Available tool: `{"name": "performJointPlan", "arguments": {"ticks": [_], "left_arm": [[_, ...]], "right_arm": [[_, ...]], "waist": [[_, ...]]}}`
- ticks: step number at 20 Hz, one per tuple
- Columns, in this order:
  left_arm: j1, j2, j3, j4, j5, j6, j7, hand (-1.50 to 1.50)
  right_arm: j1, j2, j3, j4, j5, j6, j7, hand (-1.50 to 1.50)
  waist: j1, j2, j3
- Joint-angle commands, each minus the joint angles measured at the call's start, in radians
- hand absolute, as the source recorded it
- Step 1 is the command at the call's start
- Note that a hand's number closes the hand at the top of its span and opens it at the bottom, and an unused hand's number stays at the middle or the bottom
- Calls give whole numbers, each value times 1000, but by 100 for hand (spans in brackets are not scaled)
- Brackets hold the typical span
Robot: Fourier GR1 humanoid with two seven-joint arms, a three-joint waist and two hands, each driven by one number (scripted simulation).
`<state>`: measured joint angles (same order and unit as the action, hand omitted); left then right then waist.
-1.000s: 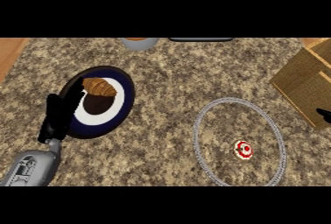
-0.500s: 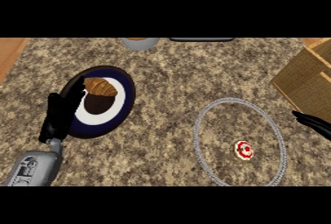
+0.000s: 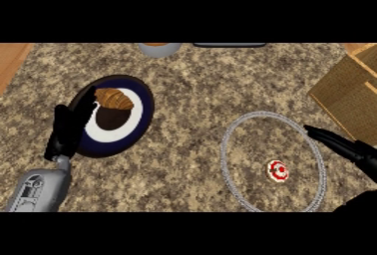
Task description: Pick the cupcake from the placemat and place it in the basket
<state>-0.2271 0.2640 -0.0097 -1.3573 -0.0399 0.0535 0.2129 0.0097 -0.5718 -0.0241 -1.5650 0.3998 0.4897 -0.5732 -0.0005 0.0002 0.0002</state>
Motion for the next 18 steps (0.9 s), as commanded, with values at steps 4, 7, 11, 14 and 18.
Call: {"name": "performJointPlan", "arguments": {"ticks": [4, 7, 11, 14, 18], "left_arm": [[27, 7, 36, -92, 3, -47, 80, 0], [-12, -8, 56, 19, -26, -45, -19, 0], [77, -30, 42, -62, -46, -55, -2, 0], [74, -7, 80, -93, -26, -85, 22, 0], [13, -77, 52, 34, -87, -24, -42, 0]], "right_arm": [[-77, 85, 15, 99, 89, -14, -32, -150], [4, 126, 58, 3, 140, -31, -3, -150], [-60, 167, 40, 89, 164, -34, -19, -150], [-17, 144, 17, 25, 162, 5, -23, -150], [-27, 191, 60, 82, 229, -37, -27, -150]], "waist": [[4, 0, 0], [-3, 0, 0], [1, -1, 0], [0, -1, 0], [-2, 0, 0]]}}
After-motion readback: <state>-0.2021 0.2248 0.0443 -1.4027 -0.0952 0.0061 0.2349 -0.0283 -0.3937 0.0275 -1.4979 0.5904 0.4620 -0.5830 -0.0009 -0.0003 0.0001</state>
